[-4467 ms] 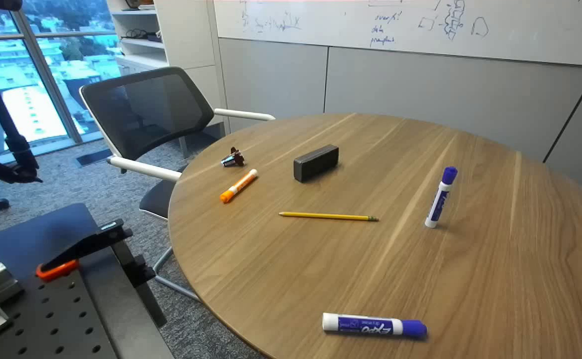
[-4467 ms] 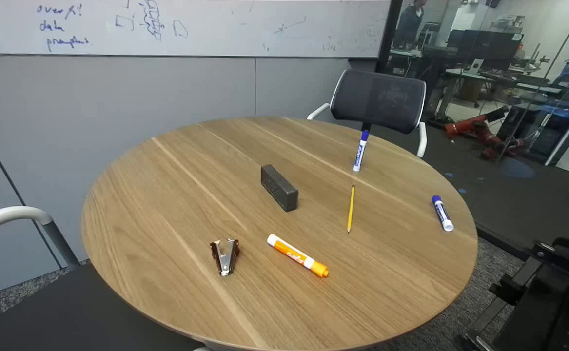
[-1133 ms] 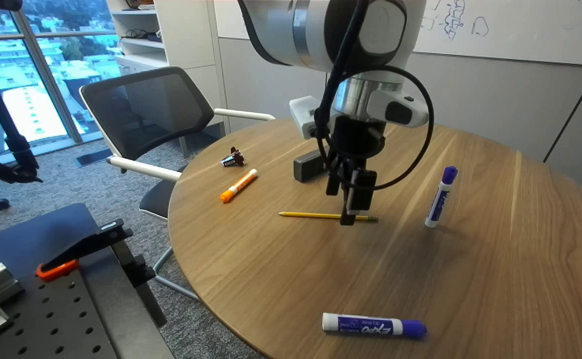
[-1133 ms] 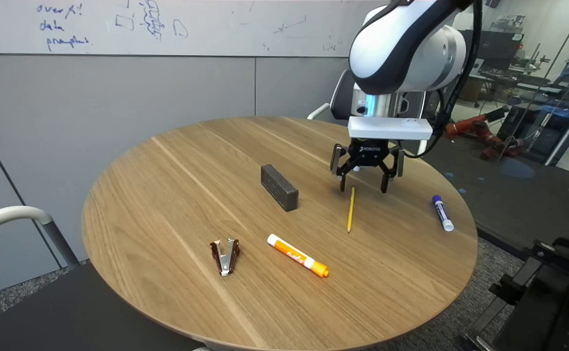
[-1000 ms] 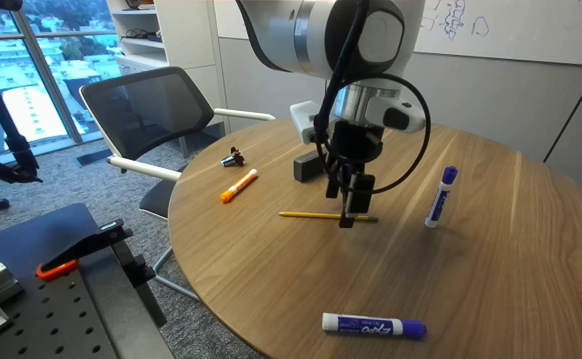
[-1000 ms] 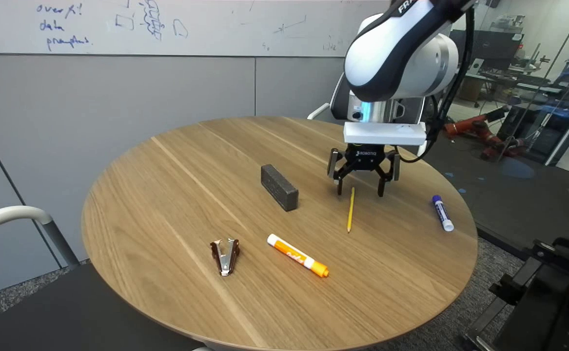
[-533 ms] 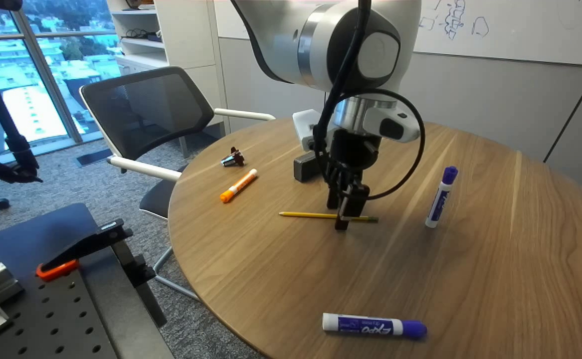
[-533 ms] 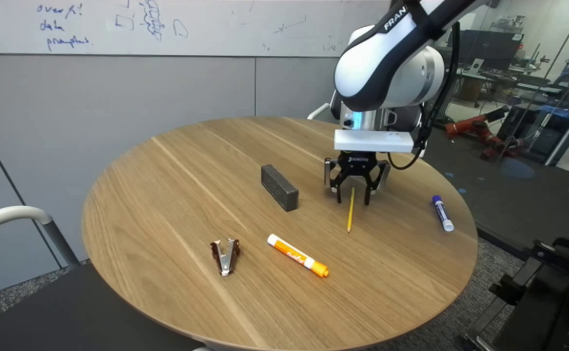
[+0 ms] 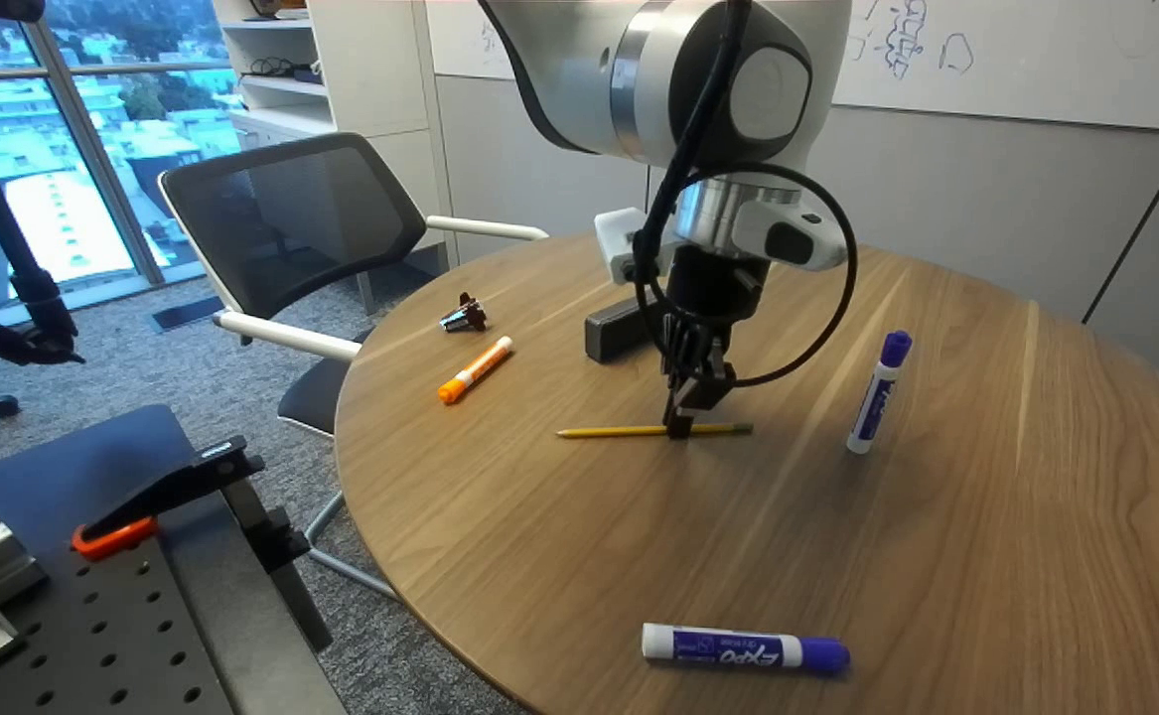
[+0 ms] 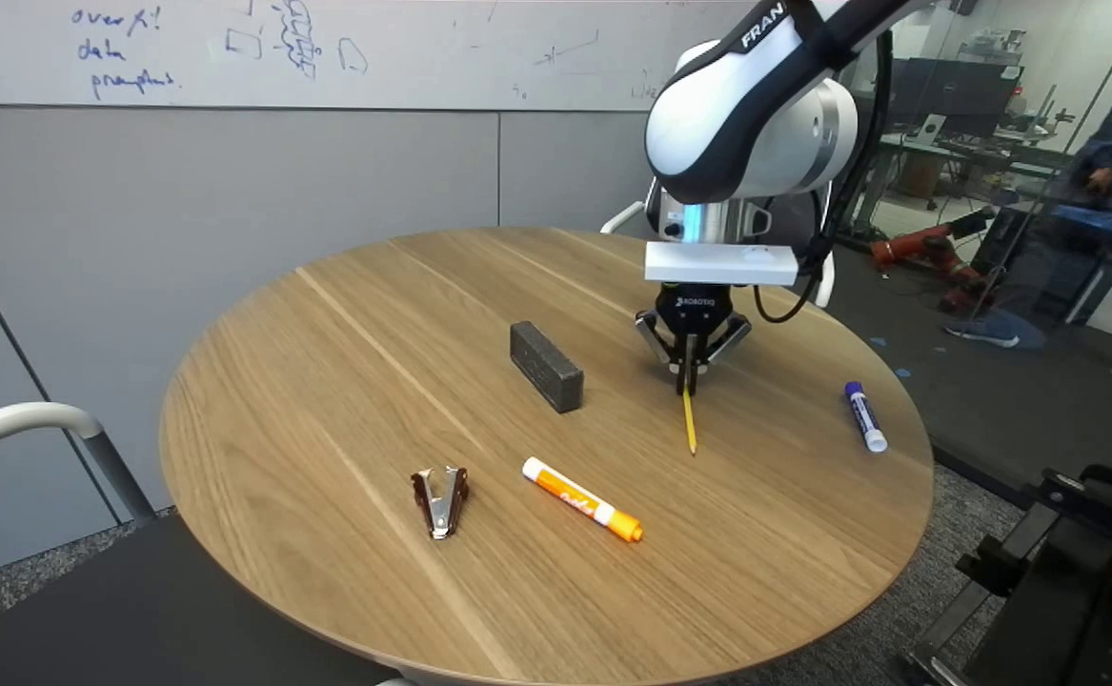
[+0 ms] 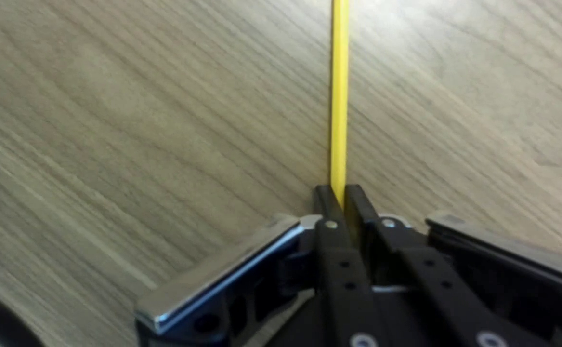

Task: Move the yellow pencil forwards.

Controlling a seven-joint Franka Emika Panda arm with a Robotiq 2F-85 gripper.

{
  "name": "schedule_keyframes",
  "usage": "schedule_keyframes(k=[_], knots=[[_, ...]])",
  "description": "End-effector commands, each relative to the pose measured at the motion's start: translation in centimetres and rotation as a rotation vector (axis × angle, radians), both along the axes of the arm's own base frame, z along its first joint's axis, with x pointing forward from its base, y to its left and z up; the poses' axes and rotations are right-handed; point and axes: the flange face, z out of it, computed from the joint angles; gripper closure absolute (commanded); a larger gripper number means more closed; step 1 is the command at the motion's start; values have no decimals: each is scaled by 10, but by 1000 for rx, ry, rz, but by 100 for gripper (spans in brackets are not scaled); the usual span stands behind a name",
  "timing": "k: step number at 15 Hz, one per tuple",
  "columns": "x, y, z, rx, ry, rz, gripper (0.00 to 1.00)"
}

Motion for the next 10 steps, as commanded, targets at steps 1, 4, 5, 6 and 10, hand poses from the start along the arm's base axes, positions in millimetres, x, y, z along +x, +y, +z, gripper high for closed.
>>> schedule_keyframes(k=[1, 4, 5, 6, 10], knots=[[-7, 2, 28, -3, -2, 6, 98], [-34, 13, 64, 18, -7, 99, 98], [-43, 15, 72, 25, -2, 146, 98], [-52, 18, 82, 26, 1, 187, 98], [-99, 24, 94, 0, 23, 335, 98]])
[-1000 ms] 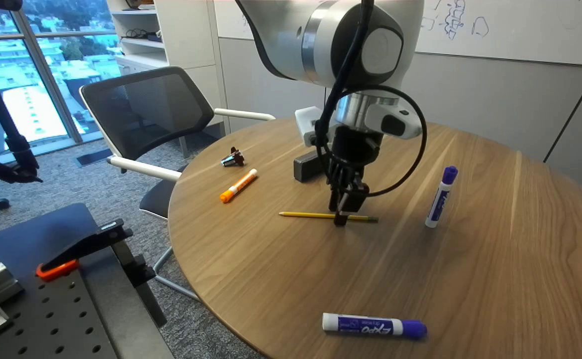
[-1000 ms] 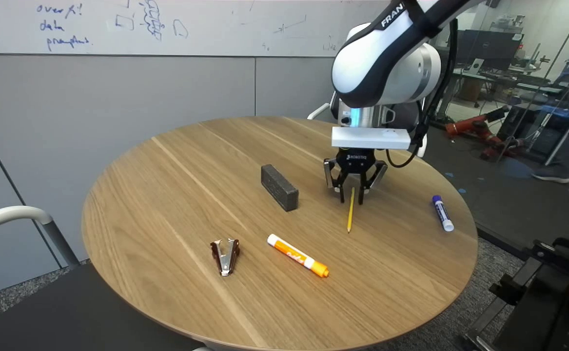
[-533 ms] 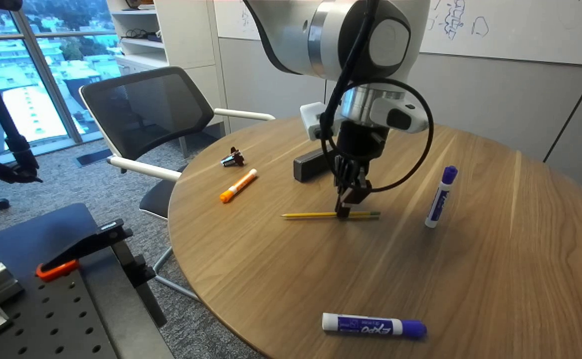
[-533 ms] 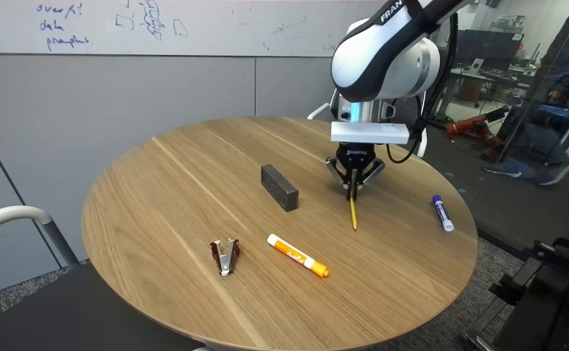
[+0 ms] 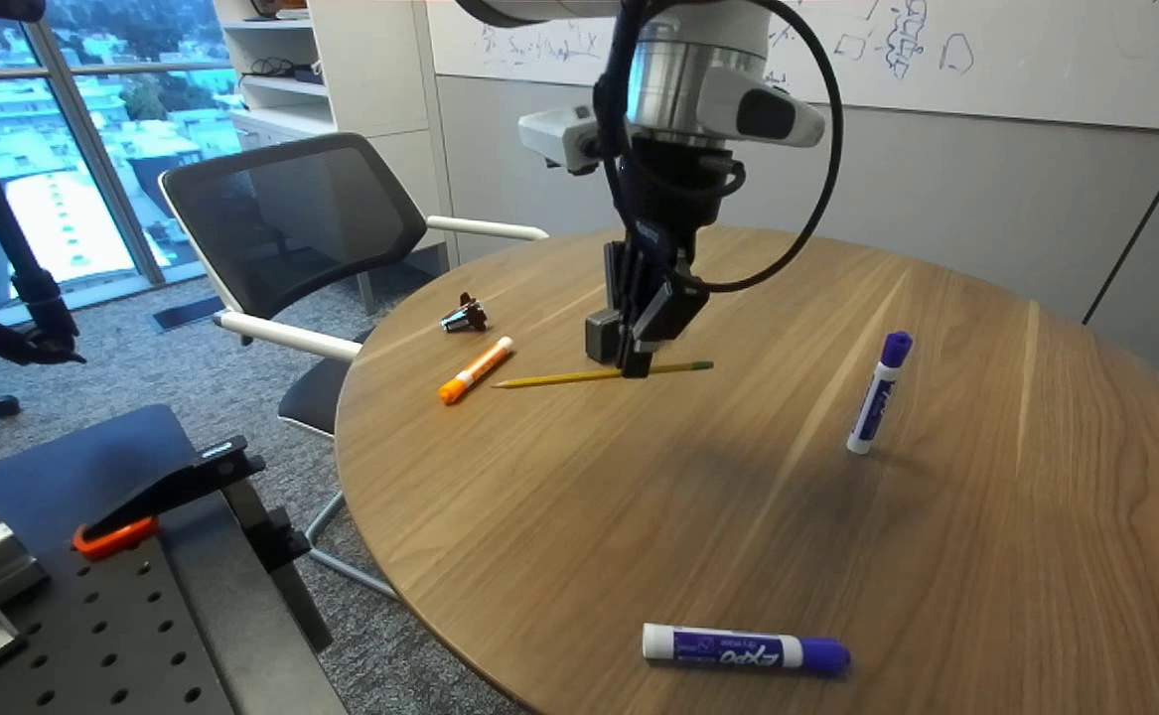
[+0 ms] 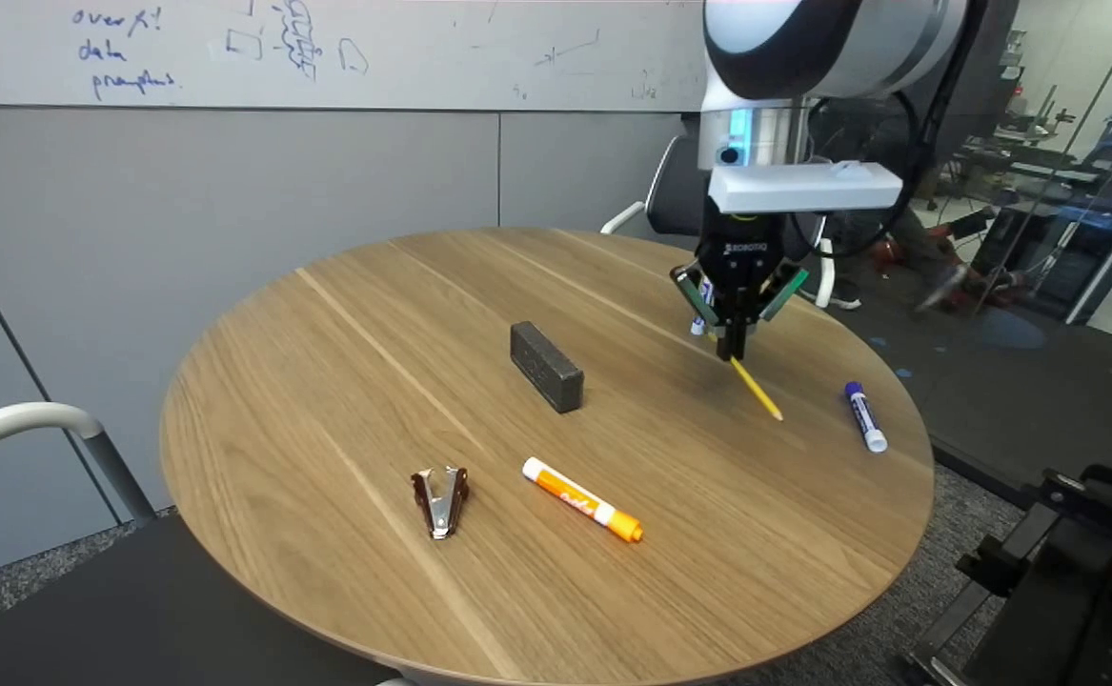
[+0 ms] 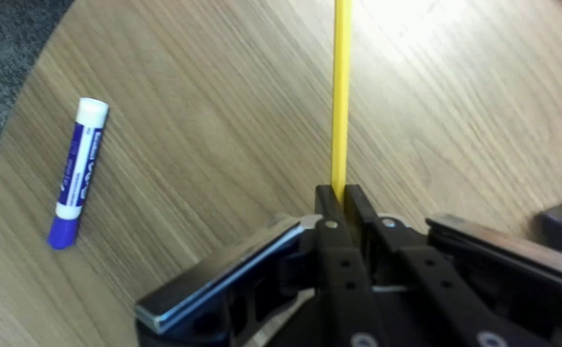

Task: Move the yellow pencil forwards.

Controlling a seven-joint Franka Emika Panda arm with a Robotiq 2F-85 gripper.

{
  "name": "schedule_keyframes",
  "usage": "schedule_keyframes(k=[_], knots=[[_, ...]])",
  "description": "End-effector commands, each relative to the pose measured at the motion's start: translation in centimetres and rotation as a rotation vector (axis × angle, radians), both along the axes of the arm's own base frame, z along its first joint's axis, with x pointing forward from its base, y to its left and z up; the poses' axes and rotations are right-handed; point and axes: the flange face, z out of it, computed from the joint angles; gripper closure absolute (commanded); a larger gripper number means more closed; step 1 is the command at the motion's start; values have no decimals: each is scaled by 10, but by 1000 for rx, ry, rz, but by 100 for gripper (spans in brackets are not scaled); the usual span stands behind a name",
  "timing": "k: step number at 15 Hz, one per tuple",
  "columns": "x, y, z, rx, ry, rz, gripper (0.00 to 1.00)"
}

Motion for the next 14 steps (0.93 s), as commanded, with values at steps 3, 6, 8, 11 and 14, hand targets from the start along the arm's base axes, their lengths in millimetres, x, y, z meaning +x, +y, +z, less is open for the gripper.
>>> schedule_keyframes(k=[3, 6, 8, 11, 14], knots=[[-90, 19, -15, -26, 12, 166, 98], [-141, 44, -46, -26, -10, 200, 98], [-156, 57, -64, -26, -31, 212, 98], [-151, 66, -59, -15, -98, 190, 98], [-127, 58, -40, -1, -153, 156, 98]])
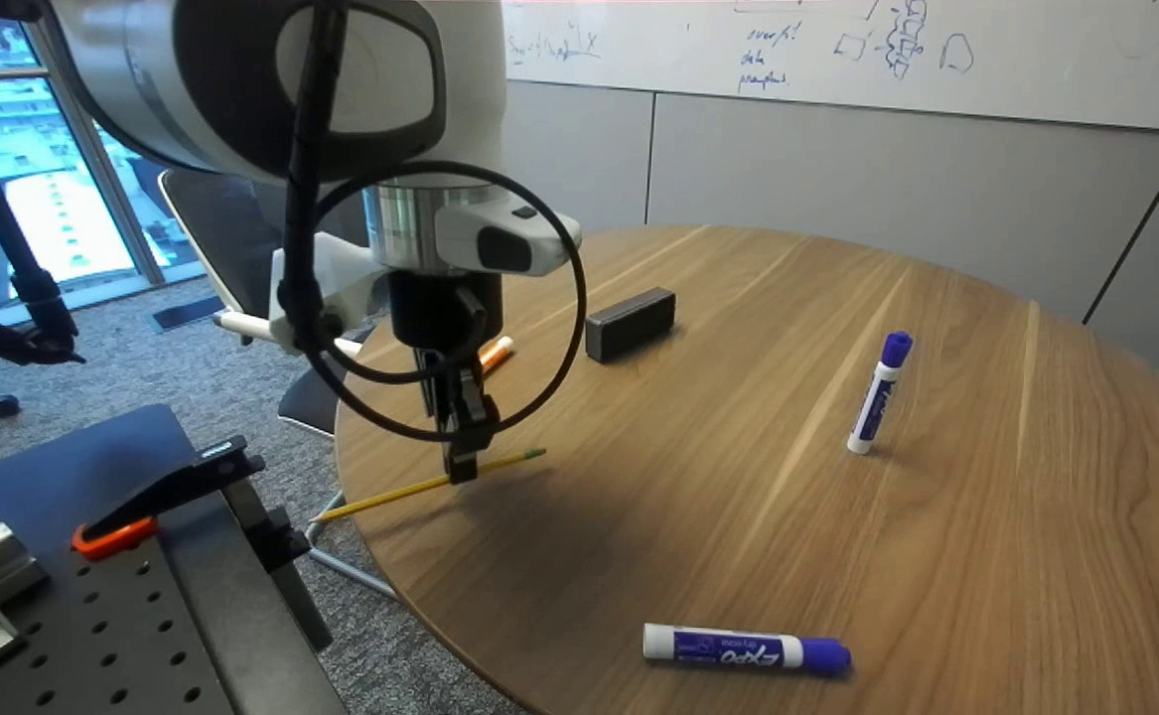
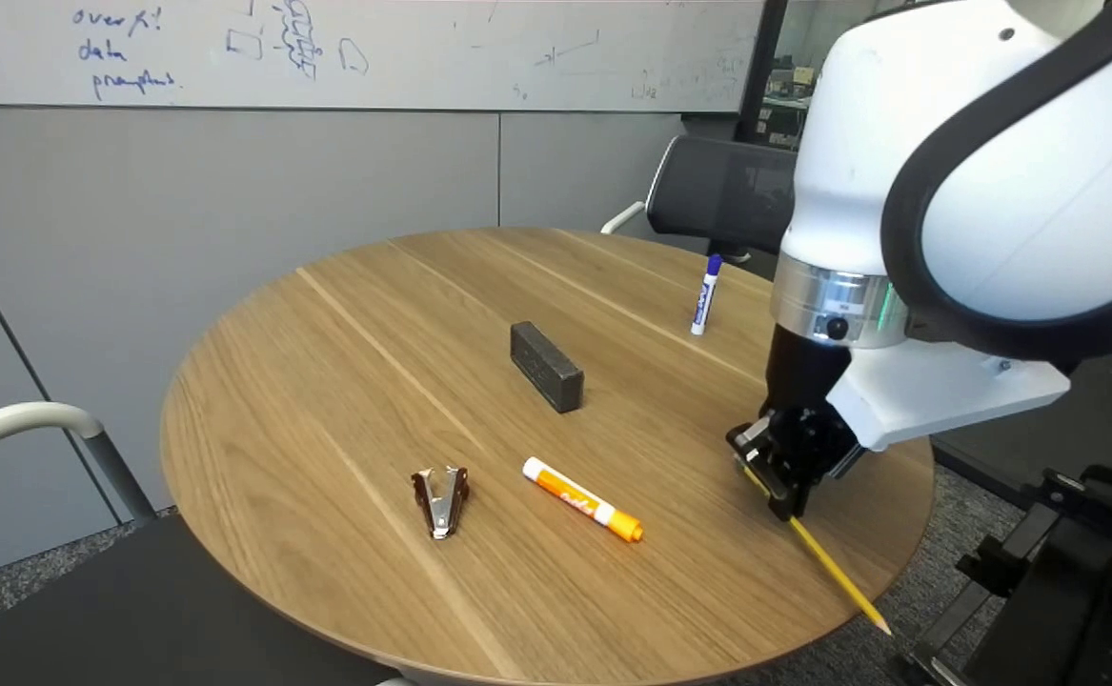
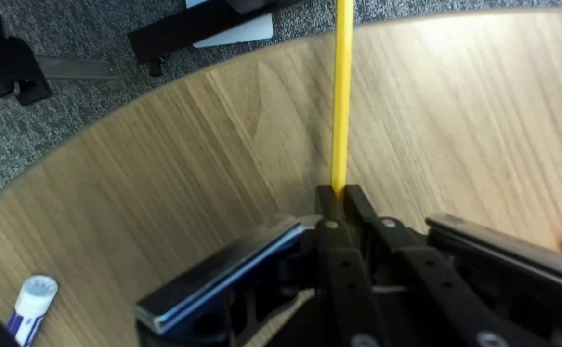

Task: Move the yellow pencil forwards.

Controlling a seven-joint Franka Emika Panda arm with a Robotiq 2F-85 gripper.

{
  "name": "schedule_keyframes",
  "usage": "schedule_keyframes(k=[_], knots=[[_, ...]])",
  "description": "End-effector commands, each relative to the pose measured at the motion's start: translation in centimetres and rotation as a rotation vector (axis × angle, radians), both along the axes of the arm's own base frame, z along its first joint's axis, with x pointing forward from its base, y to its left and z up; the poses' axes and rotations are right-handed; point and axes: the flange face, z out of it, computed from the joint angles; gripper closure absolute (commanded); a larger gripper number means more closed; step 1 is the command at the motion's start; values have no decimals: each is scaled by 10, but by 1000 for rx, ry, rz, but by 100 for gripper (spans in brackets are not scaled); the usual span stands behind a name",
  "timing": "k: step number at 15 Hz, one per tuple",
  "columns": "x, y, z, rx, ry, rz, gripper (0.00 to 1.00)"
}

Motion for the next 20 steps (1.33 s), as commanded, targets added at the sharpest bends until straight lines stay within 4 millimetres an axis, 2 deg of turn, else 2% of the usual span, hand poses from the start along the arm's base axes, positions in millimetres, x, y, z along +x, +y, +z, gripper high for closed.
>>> schedule_keyframes(k=[1, 5, 11, 14, 15, 16, 19, 20], knots=[[25, -12, 27, 17, -72, -47, 98], [46, -18, 7, -10, -103, -81, 98], [58, -13, -28, -30, -112, -117, 98], [59, -12, -23, -35, -117, -114, 98], [58, -11, -18, -34, -116, -107, 67], [54, -10, -13, -30, -107, -98, 66], [29, -4, 24, 8, -34, -27, 46], [15, -1, 43, 29, 0, 18, 38]])
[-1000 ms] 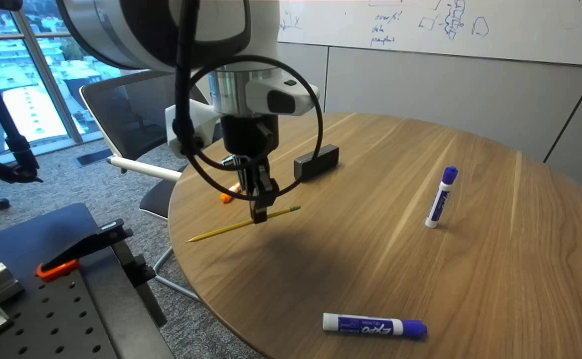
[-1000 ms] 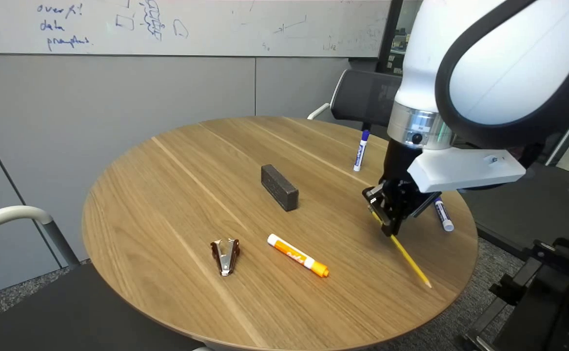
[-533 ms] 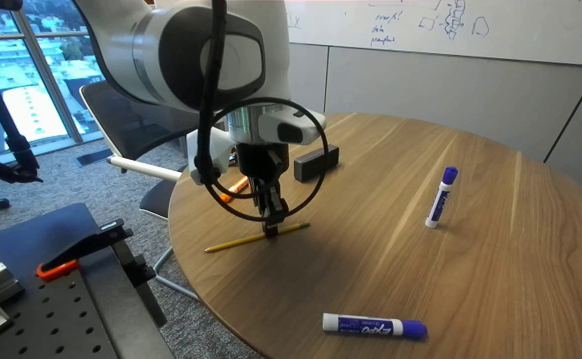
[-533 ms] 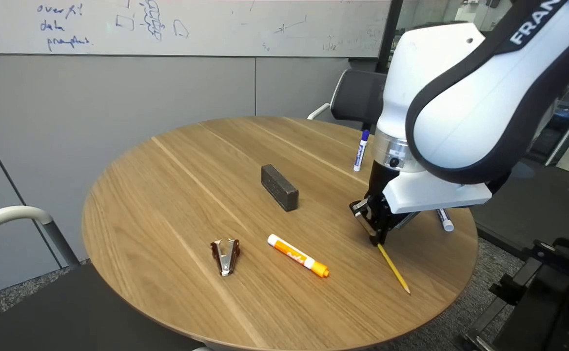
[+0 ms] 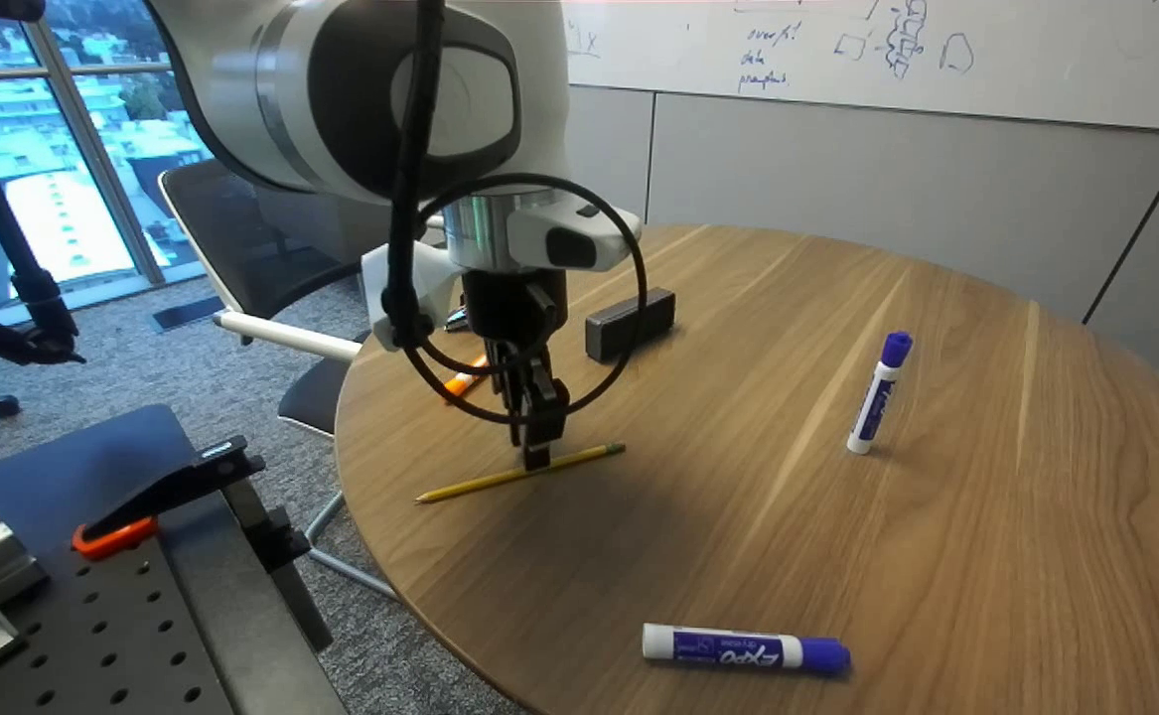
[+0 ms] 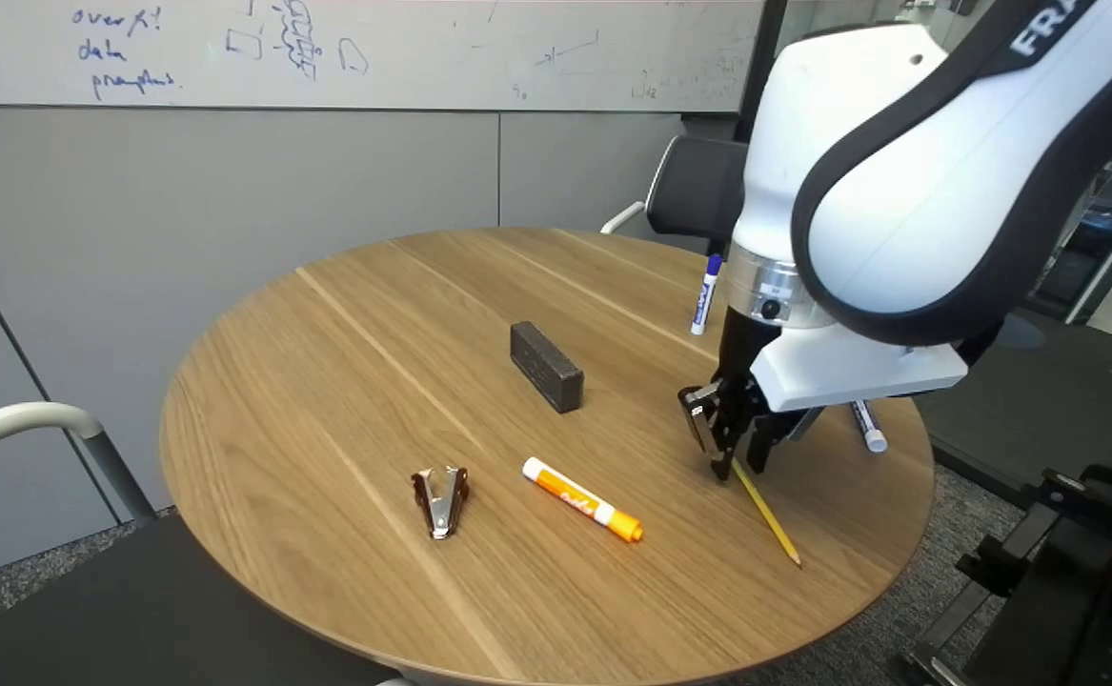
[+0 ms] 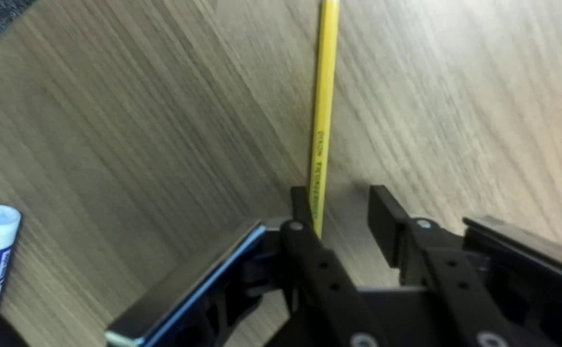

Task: Move the yellow pencil forwards.

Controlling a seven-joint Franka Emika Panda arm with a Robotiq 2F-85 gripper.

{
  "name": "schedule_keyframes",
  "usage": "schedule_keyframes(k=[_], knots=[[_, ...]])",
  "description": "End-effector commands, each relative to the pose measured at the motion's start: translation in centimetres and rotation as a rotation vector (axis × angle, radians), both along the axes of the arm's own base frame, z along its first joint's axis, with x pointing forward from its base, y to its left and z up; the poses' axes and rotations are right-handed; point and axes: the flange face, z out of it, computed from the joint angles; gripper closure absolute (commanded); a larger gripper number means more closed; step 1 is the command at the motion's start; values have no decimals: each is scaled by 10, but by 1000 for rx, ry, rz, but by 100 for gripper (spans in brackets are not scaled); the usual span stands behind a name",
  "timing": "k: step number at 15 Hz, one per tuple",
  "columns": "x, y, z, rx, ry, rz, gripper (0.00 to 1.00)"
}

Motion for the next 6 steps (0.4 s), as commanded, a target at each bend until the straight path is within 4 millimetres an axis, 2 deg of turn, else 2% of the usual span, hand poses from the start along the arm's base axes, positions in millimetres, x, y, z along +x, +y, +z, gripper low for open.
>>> schedule_keyframes(k=[1, 2, 3, 5, 6], knots=[[-40, 9, 63, 69, 113, 131, 31], [-15, 7, 22, 20, 66, 65, 23], [-18, 10, 35, 29, 70, 74, 41], [-18, 8, 36, 28, 66, 70, 26], [-18, 7, 31, 25, 72, 69, 23]])
